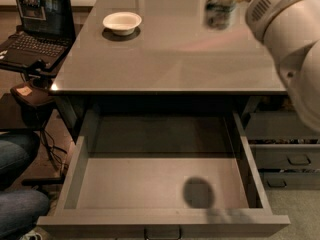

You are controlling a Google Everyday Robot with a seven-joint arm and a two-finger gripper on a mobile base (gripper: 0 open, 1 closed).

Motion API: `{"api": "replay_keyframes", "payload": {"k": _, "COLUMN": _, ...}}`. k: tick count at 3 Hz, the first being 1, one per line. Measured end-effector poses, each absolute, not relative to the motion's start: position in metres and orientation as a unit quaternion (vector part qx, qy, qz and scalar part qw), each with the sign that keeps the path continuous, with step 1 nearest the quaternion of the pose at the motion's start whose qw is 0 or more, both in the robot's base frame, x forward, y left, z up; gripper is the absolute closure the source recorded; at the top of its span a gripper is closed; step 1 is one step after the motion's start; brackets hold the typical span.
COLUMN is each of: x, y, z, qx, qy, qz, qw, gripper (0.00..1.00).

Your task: Place 7up can into top drawer

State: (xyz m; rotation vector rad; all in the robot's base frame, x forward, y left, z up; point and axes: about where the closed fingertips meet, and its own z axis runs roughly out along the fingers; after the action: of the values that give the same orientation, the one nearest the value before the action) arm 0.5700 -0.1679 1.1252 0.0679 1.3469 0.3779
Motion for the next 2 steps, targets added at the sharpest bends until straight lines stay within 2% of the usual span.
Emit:
{"api": "replay_keyframes", "payload": {"k": 1, "x": 0.521, "y": -0.114, "z": 1.095, "qx": 0.079, "qy": 0.656, "qz": 0.192, "qw": 0.726, "gripper": 1.00}}
{"api": "replay_keyframes", "payload": {"k": 2, "x": 0.488, "y": -0.051, "z": 1.074, "qx": 0.130, "qy": 0.697, "qz": 0.241, "qw": 0.662, "gripper": 1.00}}
